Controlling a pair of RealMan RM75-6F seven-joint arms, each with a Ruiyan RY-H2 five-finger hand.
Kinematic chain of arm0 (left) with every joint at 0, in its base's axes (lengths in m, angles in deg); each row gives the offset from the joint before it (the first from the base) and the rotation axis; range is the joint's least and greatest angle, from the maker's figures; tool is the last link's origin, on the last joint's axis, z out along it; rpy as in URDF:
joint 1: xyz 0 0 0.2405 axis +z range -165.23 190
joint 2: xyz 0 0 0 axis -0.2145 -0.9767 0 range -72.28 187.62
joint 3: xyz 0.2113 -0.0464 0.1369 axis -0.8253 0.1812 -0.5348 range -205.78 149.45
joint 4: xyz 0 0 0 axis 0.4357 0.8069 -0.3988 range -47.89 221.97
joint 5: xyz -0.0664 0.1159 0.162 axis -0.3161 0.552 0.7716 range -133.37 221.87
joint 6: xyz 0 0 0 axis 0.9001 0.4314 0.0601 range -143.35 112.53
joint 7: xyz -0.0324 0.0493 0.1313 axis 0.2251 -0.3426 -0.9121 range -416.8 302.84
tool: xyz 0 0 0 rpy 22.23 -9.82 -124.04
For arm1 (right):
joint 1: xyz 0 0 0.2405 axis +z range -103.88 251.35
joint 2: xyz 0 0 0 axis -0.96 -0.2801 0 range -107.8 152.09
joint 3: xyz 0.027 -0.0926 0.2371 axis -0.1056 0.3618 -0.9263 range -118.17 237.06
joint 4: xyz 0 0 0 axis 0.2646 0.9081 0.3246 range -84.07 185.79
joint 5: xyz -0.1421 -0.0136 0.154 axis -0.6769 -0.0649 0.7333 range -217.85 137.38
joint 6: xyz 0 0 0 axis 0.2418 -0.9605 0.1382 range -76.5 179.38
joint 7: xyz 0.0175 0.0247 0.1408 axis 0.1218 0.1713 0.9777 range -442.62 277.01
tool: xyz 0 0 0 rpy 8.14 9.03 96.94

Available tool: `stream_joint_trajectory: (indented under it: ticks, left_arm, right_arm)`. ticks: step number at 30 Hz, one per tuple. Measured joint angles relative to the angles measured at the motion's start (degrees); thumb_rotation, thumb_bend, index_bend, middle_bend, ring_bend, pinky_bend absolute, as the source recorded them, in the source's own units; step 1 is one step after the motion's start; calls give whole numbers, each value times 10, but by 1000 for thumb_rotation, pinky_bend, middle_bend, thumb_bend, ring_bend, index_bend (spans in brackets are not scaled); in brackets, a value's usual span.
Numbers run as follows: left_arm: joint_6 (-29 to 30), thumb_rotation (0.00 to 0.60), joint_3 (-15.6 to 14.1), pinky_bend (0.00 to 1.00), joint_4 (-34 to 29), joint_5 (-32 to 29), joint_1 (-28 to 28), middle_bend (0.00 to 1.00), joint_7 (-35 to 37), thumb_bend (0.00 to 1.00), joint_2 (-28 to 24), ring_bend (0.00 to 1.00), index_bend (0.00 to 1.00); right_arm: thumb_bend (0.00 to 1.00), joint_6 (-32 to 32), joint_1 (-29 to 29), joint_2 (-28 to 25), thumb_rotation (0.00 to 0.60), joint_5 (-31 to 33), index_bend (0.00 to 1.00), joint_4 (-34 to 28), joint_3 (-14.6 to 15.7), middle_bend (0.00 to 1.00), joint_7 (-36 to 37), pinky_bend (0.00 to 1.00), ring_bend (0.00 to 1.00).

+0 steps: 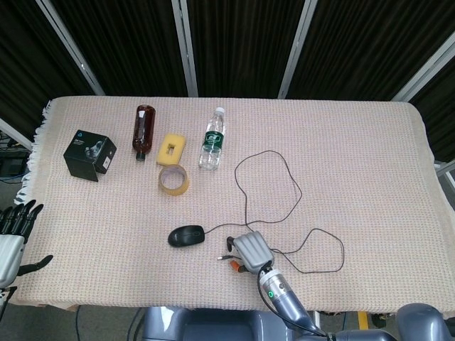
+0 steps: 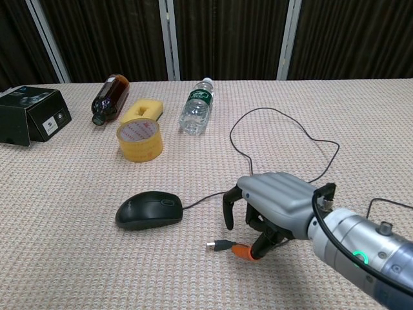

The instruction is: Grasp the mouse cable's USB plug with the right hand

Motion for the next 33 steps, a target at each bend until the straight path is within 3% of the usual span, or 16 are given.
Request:
stream_joint_trajectory:
  ticks: [18,26,33]
  left_arm:
    - [-2,600,0,0,-2,0,-2,0,2,10,0,0,0]
    - [-2,600,0,0,-2,-1,-2,0,2,14,0,0,0]
    - [-4,600,0,0,0,-2,-2,0,3,13,0,0,0]
  right_arm:
    - [306,-6,-3,38,600,-1,514,49,10,1000,4,748,1000]
    - [393,-12,-7,51,600,-10,681,59,13,1000,13,748,1000]
    - [393,-26,-11,48,600,-43,682,61,9,1000,40,748,1000]
